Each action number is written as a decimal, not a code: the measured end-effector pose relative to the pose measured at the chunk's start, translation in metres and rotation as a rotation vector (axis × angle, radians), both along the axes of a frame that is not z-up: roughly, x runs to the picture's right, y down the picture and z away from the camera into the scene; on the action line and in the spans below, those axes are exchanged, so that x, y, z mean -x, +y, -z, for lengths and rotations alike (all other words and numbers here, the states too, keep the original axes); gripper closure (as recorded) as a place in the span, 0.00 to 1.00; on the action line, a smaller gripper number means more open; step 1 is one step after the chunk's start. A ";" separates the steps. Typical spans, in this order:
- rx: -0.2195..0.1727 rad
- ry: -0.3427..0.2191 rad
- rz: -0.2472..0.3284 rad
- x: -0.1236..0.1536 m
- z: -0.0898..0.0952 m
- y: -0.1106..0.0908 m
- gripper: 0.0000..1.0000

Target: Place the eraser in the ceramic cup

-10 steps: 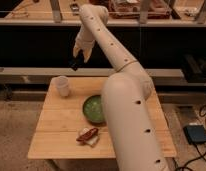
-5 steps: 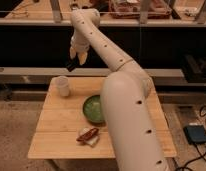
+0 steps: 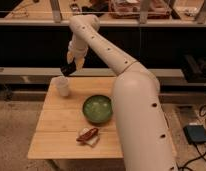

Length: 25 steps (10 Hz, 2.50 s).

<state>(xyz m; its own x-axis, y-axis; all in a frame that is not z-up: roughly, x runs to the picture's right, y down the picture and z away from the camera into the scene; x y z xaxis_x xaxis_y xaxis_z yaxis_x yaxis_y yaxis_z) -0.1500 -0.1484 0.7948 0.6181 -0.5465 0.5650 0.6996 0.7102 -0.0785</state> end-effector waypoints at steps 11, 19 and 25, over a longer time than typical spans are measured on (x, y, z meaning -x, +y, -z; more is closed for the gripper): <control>0.119 -0.053 0.048 0.073 -0.029 0.062 1.00; 0.175 -0.060 -0.025 0.074 -0.065 0.047 1.00; 0.157 -0.060 -0.023 0.077 -0.070 0.040 1.00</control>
<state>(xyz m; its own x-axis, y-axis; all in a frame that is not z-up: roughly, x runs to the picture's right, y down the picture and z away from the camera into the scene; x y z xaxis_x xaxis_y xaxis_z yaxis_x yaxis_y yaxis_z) -0.2274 -0.1088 0.8644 0.5925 -0.4344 0.6784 0.6897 0.7087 -0.1485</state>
